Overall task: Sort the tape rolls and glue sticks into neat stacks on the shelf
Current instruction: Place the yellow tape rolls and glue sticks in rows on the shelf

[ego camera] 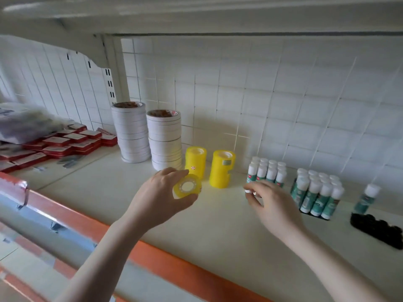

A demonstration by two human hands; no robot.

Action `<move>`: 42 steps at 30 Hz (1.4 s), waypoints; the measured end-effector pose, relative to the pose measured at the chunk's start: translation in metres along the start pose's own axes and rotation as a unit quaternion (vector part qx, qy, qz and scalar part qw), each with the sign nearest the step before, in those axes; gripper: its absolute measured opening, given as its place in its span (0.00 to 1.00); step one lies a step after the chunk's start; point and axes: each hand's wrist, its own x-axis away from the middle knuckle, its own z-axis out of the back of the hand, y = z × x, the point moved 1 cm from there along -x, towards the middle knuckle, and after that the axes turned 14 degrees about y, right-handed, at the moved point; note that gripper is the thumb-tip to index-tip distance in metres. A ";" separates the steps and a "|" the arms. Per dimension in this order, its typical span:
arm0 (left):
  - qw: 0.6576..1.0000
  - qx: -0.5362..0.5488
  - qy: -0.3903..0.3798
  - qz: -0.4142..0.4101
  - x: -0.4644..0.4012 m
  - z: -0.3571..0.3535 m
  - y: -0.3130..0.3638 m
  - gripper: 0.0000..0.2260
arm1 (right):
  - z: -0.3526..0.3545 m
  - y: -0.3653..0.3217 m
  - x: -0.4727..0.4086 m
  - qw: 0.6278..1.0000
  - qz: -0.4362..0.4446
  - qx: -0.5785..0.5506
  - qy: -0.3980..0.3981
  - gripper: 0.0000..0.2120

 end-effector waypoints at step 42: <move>0.994 0.053 -0.049 0.078 -0.122 -0.072 -0.036 0.28 | -0.055 -0.007 0.017 0.999 0.021 0.023 -0.032 0.12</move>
